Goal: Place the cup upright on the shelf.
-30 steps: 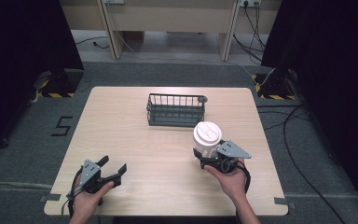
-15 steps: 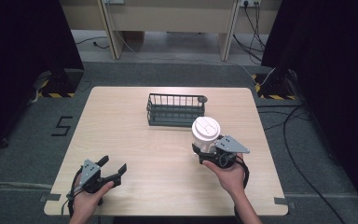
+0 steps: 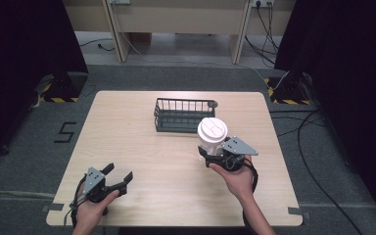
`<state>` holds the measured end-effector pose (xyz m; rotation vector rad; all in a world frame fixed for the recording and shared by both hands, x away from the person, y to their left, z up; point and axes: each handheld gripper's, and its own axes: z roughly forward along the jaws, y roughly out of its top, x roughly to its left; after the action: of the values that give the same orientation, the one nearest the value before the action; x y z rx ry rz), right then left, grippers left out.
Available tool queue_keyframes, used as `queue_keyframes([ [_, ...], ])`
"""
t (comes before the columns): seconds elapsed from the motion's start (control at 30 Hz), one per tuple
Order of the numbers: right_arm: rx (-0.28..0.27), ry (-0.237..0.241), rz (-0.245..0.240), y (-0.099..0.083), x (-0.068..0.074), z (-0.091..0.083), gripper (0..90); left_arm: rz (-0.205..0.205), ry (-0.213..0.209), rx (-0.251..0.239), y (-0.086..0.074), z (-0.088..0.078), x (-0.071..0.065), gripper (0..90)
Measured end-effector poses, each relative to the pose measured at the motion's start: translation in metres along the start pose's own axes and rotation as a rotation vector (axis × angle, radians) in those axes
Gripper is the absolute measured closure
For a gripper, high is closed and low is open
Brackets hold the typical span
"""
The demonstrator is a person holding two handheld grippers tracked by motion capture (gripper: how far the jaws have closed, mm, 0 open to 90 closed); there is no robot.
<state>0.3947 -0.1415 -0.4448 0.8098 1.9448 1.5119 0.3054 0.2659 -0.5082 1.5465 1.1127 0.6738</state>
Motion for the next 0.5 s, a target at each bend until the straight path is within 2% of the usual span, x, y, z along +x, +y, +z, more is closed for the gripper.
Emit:
queue_keyframes([
  [0.5,-0.010,-0.007,-0.003,0.013,-0.001,0.012,18.0,-0.001,-0.001,-0.002,0.000,0.000,0.000,16.4],
])
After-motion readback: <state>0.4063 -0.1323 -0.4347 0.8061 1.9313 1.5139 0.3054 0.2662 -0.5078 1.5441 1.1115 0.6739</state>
